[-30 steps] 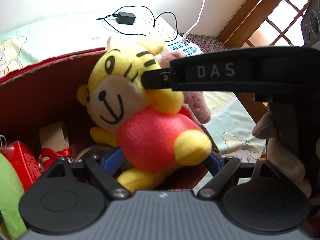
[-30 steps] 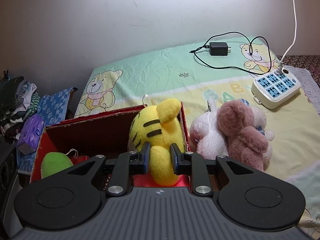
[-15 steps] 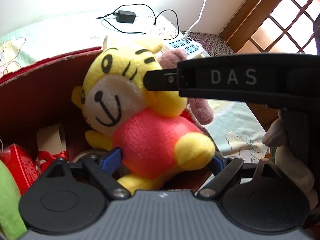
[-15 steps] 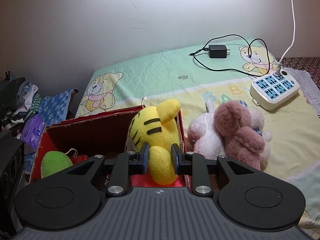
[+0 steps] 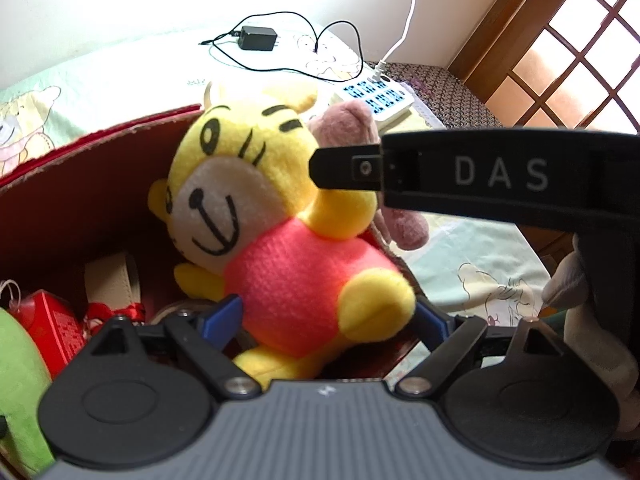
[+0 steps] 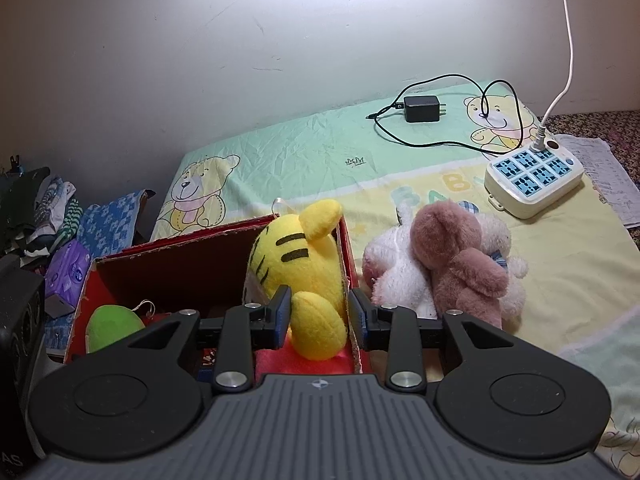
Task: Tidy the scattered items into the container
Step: 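Lower the tiger plush into the red box and open the right gripper, then withdraw the right gripper toward the pink bunny and white bear plushes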
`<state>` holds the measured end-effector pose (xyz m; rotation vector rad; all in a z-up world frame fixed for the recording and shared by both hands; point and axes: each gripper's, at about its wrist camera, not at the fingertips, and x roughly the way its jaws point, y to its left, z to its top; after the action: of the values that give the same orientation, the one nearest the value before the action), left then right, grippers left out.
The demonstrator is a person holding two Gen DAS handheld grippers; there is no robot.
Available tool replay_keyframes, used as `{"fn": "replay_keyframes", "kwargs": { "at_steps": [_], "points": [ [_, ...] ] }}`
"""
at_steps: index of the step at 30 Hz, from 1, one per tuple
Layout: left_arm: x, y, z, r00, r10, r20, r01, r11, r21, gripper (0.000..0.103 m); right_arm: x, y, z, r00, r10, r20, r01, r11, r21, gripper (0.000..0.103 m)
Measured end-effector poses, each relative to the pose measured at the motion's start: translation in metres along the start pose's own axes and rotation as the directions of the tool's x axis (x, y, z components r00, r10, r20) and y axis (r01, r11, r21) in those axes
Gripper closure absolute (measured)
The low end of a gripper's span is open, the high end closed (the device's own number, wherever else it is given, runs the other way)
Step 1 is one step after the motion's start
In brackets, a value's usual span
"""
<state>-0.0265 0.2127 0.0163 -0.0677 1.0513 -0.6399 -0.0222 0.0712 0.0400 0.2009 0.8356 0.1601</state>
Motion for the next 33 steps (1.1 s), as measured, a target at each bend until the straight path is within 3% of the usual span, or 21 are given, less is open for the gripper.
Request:
{"fn": "replay_keyframes", "kwargs": {
  "at_steps": [8, 12, 19, 29, 33],
  "points": [
    [-0.003, -0.003, -0.004, 0.999, 0.049, -0.010, -0.050, 0.999, -0.020, 0.014, -0.007, -0.005, -0.007, 1.000, 0.002, 0.009, -0.002, 1.000, 0.013, 0.068],
    [-0.009, -0.006, -0.006, 0.997, 0.074, -0.001, -0.074, 0.997, -0.029, 0.014, -0.010, -0.009, -0.011, 1.000, 0.003, 0.020, -0.004, 1.000, 0.030, 0.060],
    [-0.016, -0.013, -0.007, 0.992, 0.125, 0.022, -0.124, 0.991, -0.044, 0.014, -0.015, -0.013, -0.014, 0.999, 0.019, 0.032, -0.020, 0.999, 0.030, 0.060],
    [-0.020, -0.036, -0.009, 0.968, 0.248, 0.029, -0.242, 0.962, -0.127, 0.014, -0.016, -0.035, -0.012, 0.995, 0.096, -0.023, -0.096, 0.995, 0.004, 0.060],
    [-0.016, -0.052, -0.010, 0.945, 0.327, 0.027, -0.319, 0.934, -0.159, 0.014, -0.019, -0.046, -0.012, 0.989, 0.143, -0.044, -0.144, 0.989, -0.024, 0.061]
  ]
}}
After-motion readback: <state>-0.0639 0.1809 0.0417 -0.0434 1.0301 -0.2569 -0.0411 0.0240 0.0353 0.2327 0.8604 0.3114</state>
